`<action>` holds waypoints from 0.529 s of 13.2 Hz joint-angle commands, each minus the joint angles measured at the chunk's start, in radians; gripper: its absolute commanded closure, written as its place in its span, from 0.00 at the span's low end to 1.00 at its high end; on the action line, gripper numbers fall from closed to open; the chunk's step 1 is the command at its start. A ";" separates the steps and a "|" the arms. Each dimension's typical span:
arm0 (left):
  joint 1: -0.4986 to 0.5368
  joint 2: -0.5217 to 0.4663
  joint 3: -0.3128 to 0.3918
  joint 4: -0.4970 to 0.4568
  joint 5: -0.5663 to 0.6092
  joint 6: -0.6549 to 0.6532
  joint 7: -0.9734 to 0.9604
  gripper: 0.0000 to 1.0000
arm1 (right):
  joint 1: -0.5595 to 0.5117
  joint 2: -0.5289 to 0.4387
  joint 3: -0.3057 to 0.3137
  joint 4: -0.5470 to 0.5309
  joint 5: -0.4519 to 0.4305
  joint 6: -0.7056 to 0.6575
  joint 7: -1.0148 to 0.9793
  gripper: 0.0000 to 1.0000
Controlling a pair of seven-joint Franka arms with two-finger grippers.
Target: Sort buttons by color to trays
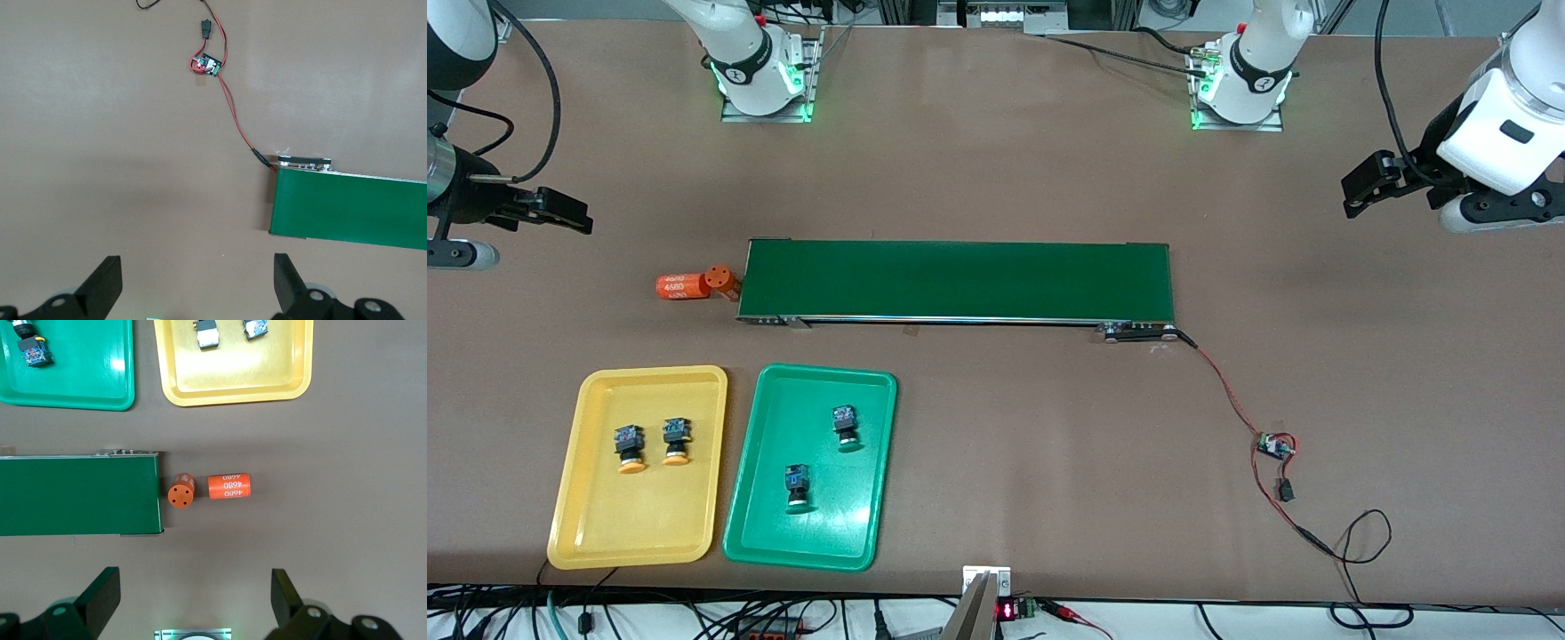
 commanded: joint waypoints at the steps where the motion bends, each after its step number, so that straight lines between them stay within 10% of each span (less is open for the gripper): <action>1: 0.001 0.011 -0.007 0.029 0.011 -0.025 -0.012 0.00 | -0.001 -0.010 0.002 -0.006 0.013 -0.010 0.010 0.00; 7: 0.005 0.005 -0.005 0.029 0.012 -0.027 -0.003 0.00 | -0.001 -0.010 0.002 -0.006 0.012 -0.010 0.010 0.00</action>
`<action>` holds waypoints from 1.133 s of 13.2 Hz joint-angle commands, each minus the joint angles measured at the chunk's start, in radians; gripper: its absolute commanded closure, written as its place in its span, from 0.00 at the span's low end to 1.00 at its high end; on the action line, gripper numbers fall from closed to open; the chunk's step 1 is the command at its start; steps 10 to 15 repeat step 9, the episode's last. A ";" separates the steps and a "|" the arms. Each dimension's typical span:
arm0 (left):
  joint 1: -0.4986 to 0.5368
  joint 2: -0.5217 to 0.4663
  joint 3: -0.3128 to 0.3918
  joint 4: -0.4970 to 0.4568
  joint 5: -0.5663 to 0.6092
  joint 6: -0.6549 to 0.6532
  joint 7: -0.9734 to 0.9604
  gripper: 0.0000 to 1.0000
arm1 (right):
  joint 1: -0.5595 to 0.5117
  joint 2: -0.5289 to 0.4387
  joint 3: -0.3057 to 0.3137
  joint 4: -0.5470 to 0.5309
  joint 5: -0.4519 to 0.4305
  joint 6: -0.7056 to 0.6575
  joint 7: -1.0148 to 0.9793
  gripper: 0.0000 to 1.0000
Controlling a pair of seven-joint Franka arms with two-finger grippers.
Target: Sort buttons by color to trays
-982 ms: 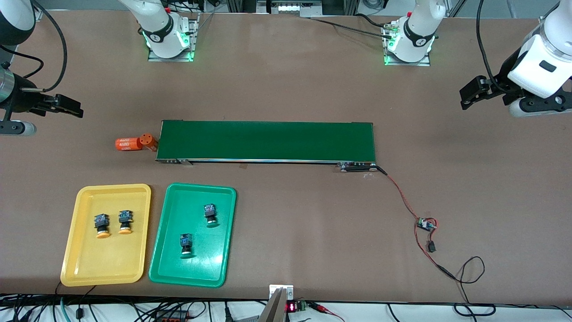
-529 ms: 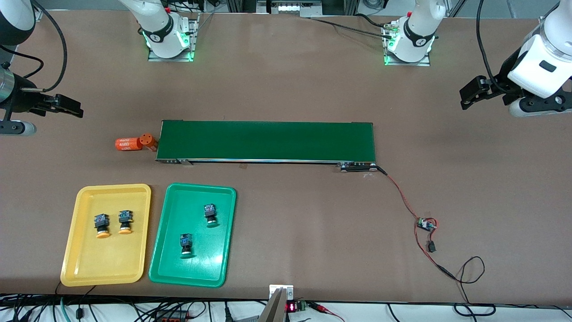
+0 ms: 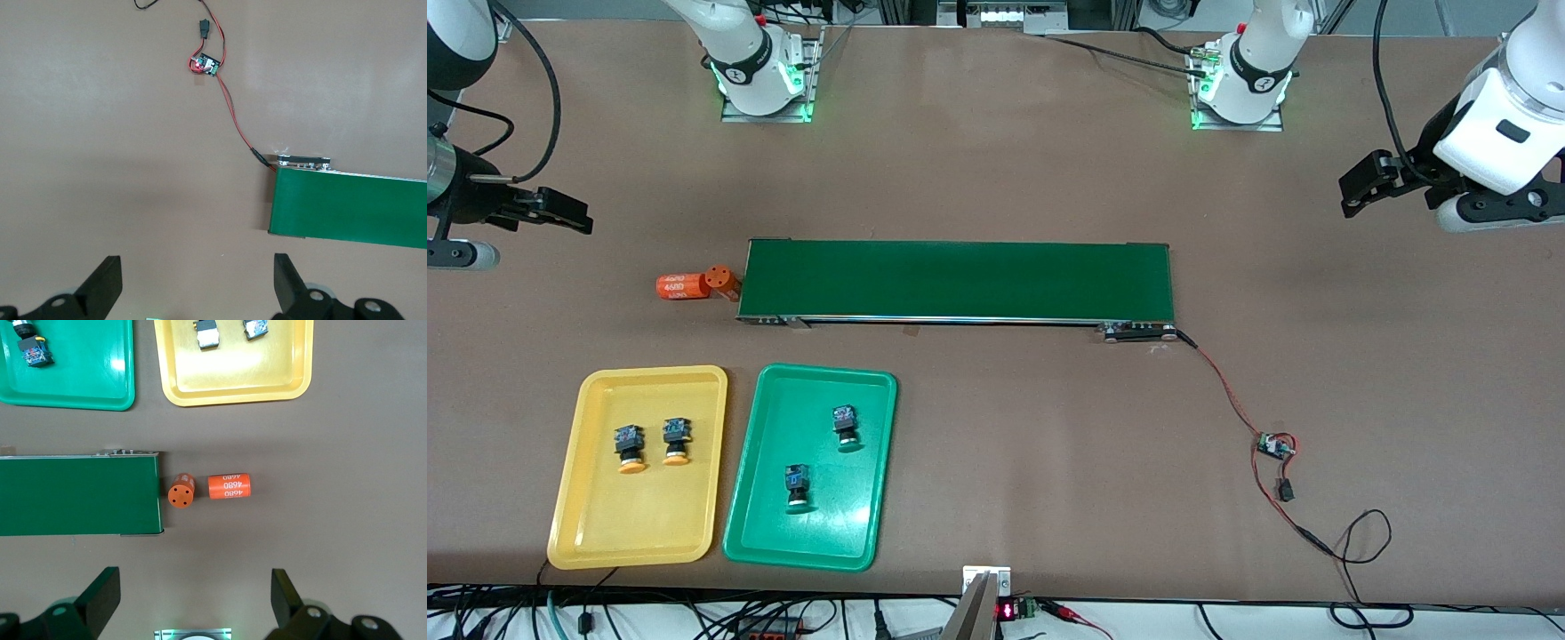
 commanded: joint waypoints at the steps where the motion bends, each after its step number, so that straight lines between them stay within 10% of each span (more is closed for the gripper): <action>1: 0.008 0.004 0.000 0.031 0.009 -0.027 -0.006 0.00 | -0.001 -0.010 0.002 -0.006 0.012 -0.010 0.010 0.00; 15: 0.008 0.000 -0.006 0.031 0.011 -0.027 -0.009 0.00 | -0.004 -0.010 0.002 -0.006 0.013 -0.005 0.010 0.00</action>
